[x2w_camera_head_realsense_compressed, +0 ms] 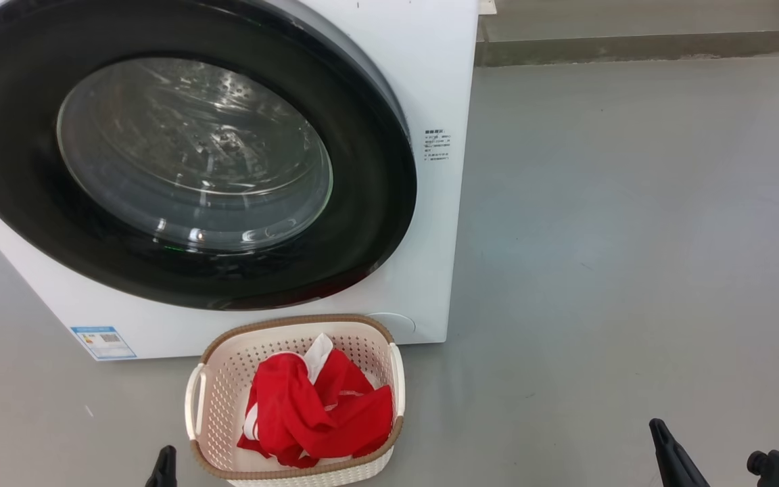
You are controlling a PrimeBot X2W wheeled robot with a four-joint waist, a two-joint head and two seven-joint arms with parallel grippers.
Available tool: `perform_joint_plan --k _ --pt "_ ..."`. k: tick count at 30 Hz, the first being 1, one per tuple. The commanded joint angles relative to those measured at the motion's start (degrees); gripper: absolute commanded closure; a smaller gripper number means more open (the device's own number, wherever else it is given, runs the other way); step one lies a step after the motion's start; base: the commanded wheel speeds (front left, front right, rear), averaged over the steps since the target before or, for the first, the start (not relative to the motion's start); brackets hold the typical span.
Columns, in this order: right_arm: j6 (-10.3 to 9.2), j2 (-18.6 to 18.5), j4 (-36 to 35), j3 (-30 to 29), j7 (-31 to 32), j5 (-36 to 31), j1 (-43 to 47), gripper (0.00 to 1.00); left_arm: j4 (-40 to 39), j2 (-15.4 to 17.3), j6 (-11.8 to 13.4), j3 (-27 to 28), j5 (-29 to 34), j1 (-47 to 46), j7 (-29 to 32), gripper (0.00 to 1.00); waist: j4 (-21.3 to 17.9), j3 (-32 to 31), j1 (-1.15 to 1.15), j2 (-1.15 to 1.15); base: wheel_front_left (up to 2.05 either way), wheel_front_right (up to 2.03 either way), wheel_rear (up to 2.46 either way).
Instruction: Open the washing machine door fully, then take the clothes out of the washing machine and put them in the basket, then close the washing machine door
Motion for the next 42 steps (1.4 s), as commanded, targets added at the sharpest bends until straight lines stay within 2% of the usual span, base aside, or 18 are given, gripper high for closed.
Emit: perform_joint_plan --k 1,42 --pt "-0.06 -0.59 -1.55 -0.36 0.3 1.71 -2.93 1.0 -1.21 0.44 -0.12 0.85 -1.68 -2.38 0.58 1.0 0.01 0.01 -0.01 0.0 0.0 0.0 0.0" --pt "-0.13 0.69 -3.01 -3.31 7.03 23.15 -7.86 1.0 -1.21 0.43 -0.25 1.92 -26.24 -6.67 7.17 1.0 0.36 0.37 -0.01 0.0 0.0 0.0 0.0"
